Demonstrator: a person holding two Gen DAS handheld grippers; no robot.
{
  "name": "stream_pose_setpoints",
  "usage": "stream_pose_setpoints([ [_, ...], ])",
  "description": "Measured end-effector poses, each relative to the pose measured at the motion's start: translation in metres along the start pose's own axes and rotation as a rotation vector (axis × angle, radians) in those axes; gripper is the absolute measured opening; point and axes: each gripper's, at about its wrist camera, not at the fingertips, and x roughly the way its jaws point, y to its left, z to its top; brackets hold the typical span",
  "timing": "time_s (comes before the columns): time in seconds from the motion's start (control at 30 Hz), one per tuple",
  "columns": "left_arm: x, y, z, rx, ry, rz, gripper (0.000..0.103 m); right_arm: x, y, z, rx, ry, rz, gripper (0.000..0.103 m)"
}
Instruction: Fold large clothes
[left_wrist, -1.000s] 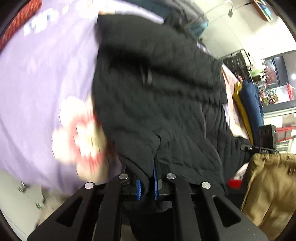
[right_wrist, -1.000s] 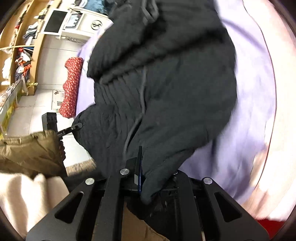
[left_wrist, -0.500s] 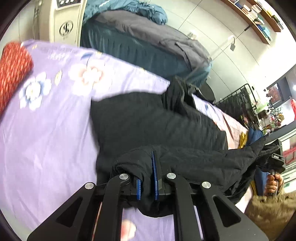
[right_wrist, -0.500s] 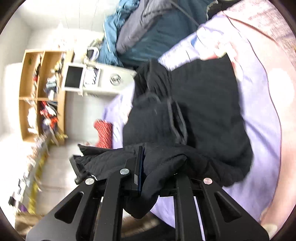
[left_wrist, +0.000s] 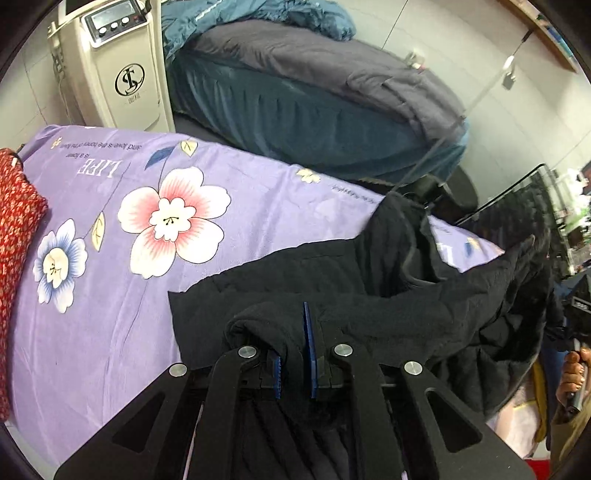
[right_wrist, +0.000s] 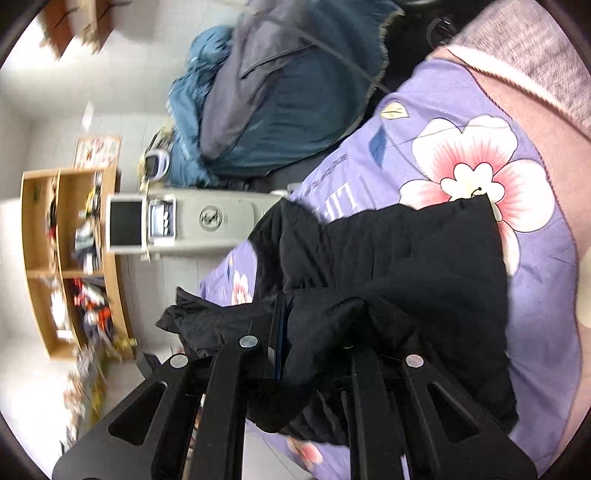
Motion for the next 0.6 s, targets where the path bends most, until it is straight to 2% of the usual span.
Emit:
stream_pose_setpoints([
  [0.13, 0.027, 0.003, 0.000, -0.028, 0.037, 0.019, 0.013, 0.018, -0.010, 0.006, 0.024, -0.020, -0.069, 0.011],
  [0.3, 0.042, 0.011, -0.001, -0.060, 0.054, 0.005, 0.014, 0.036, -0.025, 0.014, 0.064, -0.032, -0.090, 0.011],
  [0.5, 0.047, -0.004, -0.002, 0.011, 0.055, 0.081, 0.015, 0.047, -0.047, 0.013, 0.146, -0.044, -0.112, 0.011],
  [0.6, 0.041, -0.015, -0.003, 0.053, 0.034, 0.127, 0.015, 0.051, -0.050, 0.012, 0.146, -0.045, -0.138, 0.012],
])
